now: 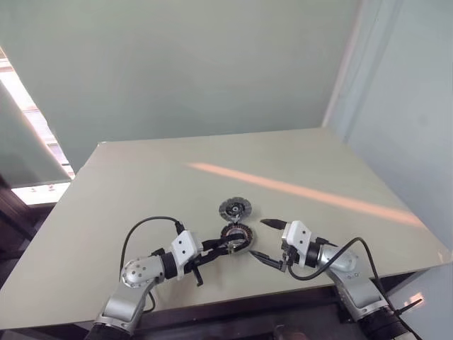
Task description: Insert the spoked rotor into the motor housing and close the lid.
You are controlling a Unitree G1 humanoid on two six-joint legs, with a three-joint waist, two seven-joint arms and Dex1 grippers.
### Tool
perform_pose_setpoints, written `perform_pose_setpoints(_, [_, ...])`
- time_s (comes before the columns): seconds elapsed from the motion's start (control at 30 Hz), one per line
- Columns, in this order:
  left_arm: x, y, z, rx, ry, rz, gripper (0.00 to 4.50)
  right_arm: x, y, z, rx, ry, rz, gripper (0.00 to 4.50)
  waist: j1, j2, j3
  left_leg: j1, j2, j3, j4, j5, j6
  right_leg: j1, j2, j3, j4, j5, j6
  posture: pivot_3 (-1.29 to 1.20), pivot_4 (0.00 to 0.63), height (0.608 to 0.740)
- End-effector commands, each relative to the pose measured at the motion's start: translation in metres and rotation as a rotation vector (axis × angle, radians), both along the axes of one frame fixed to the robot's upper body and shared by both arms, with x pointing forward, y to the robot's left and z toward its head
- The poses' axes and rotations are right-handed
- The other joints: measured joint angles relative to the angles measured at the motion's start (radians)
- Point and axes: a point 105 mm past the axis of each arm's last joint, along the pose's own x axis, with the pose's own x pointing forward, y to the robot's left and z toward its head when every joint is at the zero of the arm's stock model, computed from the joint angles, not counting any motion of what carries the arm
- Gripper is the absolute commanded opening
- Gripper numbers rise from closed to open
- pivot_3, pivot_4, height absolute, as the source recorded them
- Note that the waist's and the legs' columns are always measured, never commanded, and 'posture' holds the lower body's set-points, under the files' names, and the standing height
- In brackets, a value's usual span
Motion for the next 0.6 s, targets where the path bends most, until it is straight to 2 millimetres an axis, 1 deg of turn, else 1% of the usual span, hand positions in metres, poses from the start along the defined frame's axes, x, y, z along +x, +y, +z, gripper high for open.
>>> perform_pose_setpoints(0.03, [0.006, -0.001, 0.010, 0.029, -0.086, -0.031, 0.30, 0.009, -0.005, 0.013, 0.108, 0.205, -0.108, 4.50, 0.001, 0.000, 0.000, 0.000, 0.000, 0.000, 0.000, 0.000, 0.000, 0.000, 0.000, 0.000, 0.001, 0.000, 0.000, 0.00, 0.000, 0.740])
perform_pose_setpoints(0.13, [0.007, 0.002, 0.007, 0.056, -0.117, -0.042, 0.30, 0.008, -0.005, 0.015, 0.166, 0.415, -0.140, 4.50, 0.002, 0.000, 0.000, 0.000, 0.000, 0.000, 0.000, 0.000, 0.000, 0.000, 0.000, 0.000, 0.001, 0.000, 0.000, 0.00, 0.000, 0.740])
perform_pose_setpoints(0.2, [0.007, 0.002, 0.006, 0.061, -0.133, -0.045, 0.30, 0.007, -0.004, 0.017, 0.186, 0.494, -0.149, 4.50, 0.003, 0.000, 0.000, 0.000, 0.000, 0.000, 0.000, 0.000, 0.000, -0.001, 0.000, 0.000, 0.001, 0.000, 0.000, 0.00, 0.000, 0.740])
perform_pose_setpoints(0.23, [0.007, 0.002, 0.006, 0.065, -0.141, -0.048, 0.30, 0.006, -0.003, 0.016, 0.201, 0.573, -0.155, 4.50, 0.003, 0.000, 0.000, 0.000, 0.000, 0.000, 0.000, 0.000, 0.000, -0.001, 0.000, 0.000, 0.001, 0.000, 0.000, 0.00, 0.000, 0.740])
perform_pose_setpoints(0.27, [0.008, 0.002, 0.006, 0.074, -0.159, -0.055, 0.30, 0.010, -0.003, 0.019, 0.250, 0.642, -0.184, 4.50, 0.002, 0.000, 0.000, 0.000, 0.000, 0.000, 0.000, 0.000, 0.000, -0.001, 0.000, 0.000, 0.001, 0.000, 0.000, 0.00, 0.000, 0.740])
perform_pose_setpoints(0.33, [0.008, 0.002, 0.006, 0.091, -0.191, -0.070, 0.30, 0.014, -0.006, 0.018, 0.318, 0.808, -0.251, 4.50, 0.001, 0.000, 0.000, 0.000, 0.000, 0.000, 0.000, 0.000, 0.000, -0.001, 0.000, 0.000, 0.001, 0.000, 0.000, 0.00, 0.000, 0.740])
perform_pose_setpoints(0.47, [0.007, 0.001, 0.006, 0.124, -0.261, -0.117, 0.30, 0.020, -0.007, 0.017, 0.395, 1.008, -0.316, 4.50, 0.001, 0.000, 0.000, 0.000, 0.000, 0.000, 0.000, 0.000, 0.000, -0.001, 0.000, 0.000, 0.001, 0.000, 0.000, 0.00, 0.000, 0.740])
perform_pose_setpoints(0.6, [0.005, -0.001, 0.004, 0.156, -0.326, -0.167, 0.30, 0.016, -0.002, 0.011, 0.388, 1.174, -0.317, 4.50, 0.001, 0.001, 0.000, -0.001, 0.000, 0.000, -0.001, 0.000, 0.000, -0.001, 0.000, 0.000, 0.000, 0.000, 0.000, 0.00, 0.000, 0.740])
